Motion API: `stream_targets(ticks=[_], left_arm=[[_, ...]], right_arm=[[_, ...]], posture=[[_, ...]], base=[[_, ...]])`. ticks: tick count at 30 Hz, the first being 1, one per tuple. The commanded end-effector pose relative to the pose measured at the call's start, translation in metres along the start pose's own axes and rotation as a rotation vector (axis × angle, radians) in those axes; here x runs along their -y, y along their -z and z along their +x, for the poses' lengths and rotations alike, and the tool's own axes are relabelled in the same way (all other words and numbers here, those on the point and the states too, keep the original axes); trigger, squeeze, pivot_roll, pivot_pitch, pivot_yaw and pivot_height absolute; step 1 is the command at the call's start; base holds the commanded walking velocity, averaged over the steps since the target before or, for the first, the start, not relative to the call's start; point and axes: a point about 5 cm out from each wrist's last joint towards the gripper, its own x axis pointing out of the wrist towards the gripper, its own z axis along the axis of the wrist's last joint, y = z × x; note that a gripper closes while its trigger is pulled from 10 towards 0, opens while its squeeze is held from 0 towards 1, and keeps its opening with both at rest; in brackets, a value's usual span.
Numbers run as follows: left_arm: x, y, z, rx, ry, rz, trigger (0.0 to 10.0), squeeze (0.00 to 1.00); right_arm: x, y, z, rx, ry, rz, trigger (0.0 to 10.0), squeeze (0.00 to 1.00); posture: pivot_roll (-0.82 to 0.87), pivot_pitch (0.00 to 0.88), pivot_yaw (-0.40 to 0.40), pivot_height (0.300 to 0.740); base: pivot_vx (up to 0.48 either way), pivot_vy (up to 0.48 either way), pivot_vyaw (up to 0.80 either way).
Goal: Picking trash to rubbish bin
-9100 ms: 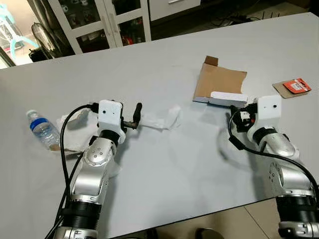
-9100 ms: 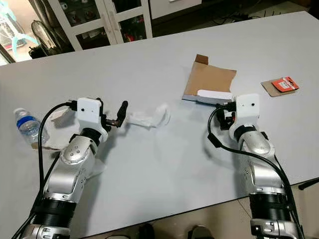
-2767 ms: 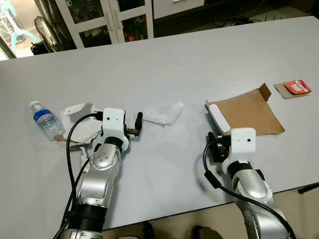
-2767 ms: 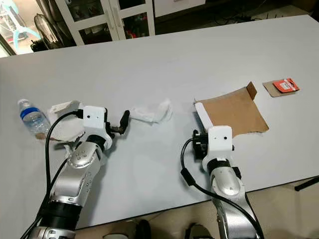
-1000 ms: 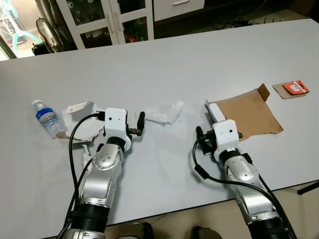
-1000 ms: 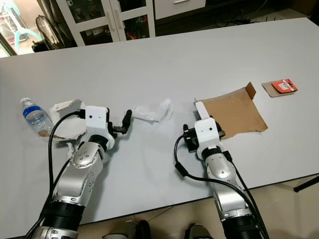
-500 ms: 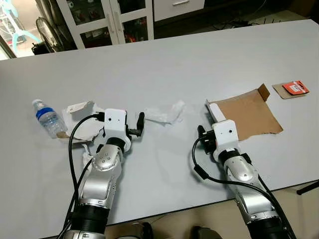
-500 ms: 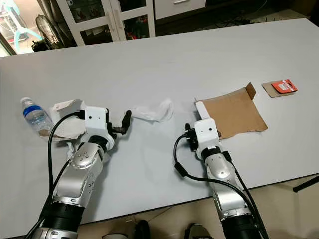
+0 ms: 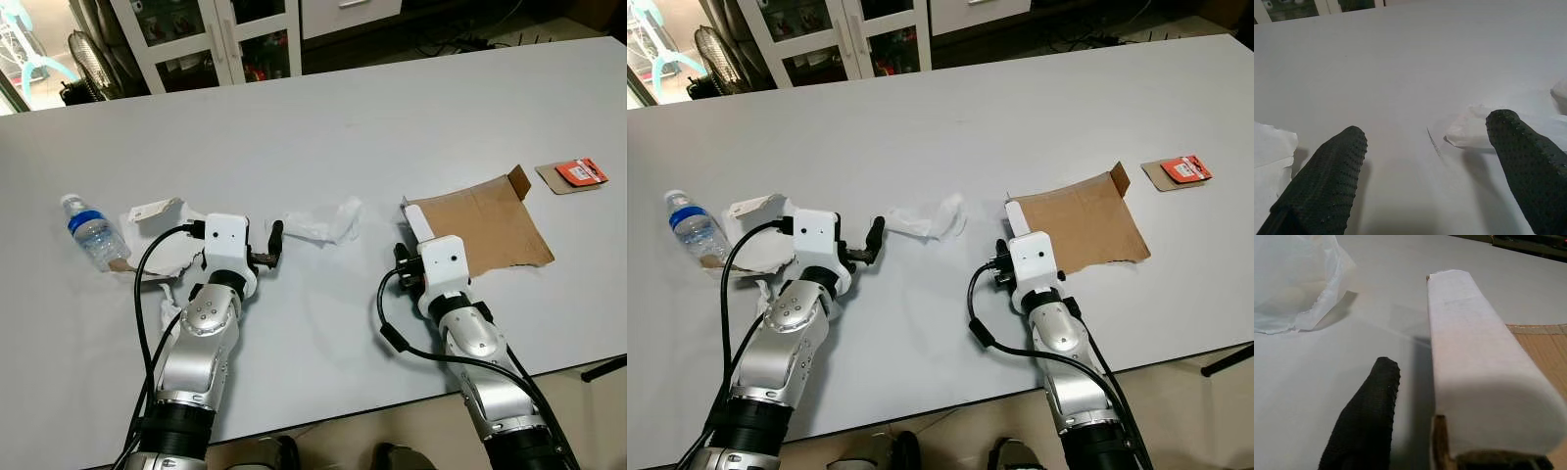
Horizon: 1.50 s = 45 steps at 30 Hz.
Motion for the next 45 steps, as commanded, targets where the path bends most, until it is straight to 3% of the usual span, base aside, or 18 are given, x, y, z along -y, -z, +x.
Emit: stream_targets(ticks=[1, 14, 19, 22, 37, 40, 42, 45], left_arm=[[0.0, -0.001, 0.001, 0.002, -0.004, 0.016, 10.0, 0.0], [0.001, -0.003, 0.003, 0.013, 0.0, 0.012, 10.0, 0.0], [0.001, -0.004, 0.003, 0.025, 0.016, 0.005, 10.0, 0.0], [-0.001, -0.002, 0.003, 0.023, 0.02, -0.001, 10.0, 0.0], [0.018, -0.006, 0.01, 0.046, 0.095, -0.045, 10.0, 0.0], [0.019, -0.002, 0.007, 0.03, 0.118, -0.042, 10.0, 0.0], [0.019, -0.004, 0.003, 0.036, 0.138, -0.047, 10.0, 0.0], [0.02, -0.005, 0.002, 0.037, 0.144, -0.043, 10.0, 0.0]], right_arm=[[-0.001, 0.018, -0.005, -0.084, -0.003, 0.007, 0.0, 0.0], [0.014, 0.017, -0.01, -0.066, 0.091, 0.003, 0.0, 0.0], [0.035, 0.005, -0.019, -0.019, 0.214, 0.004, 0.0, 0.0], [0.05, -0.005, -0.033, 0.012, 0.286, -0.037, 0.0, 0.0], [0.061, -0.053, -0.048, 0.147, 0.423, -0.197, 0.0, 0.0], [0.066, -0.058, -0.053, 0.124, 0.457, -0.201, 0.0, 0.0], [0.072, -0.059, -0.061, 0.098, 0.499, -0.129, 0.0, 0.0], [0.072, -0.059, -0.065, 0.102, 0.507, -0.101, 0.0, 0.0]], posture=[[-0.05, 0.157, 0.071, 0.74], [-0.05, 0.133, 0.072, 0.74], [-0.05, 0.127, 0.066, 0.74], [-0.07, 0.12, 0.072, 0.74], [-0.12, 0.103, 0.068, 0.74], [-0.12, 0.106, 0.066, 0.74], [-0.12, 0.113, 0.065, 0.74], [-0.12, 0.118, 0.07, 0.74]], base=[[0.0, 0.0, 0.0], [0.0, 0.0, 0.0], [0.0, 0.0, 0.0], [0.0, 0.0, 0.0], [0.0, 0.0, 0.0], [0.0, 0.0, 0.0], [0.0, 0.0, 0.0], [0.0, 0.0, 0.0]])
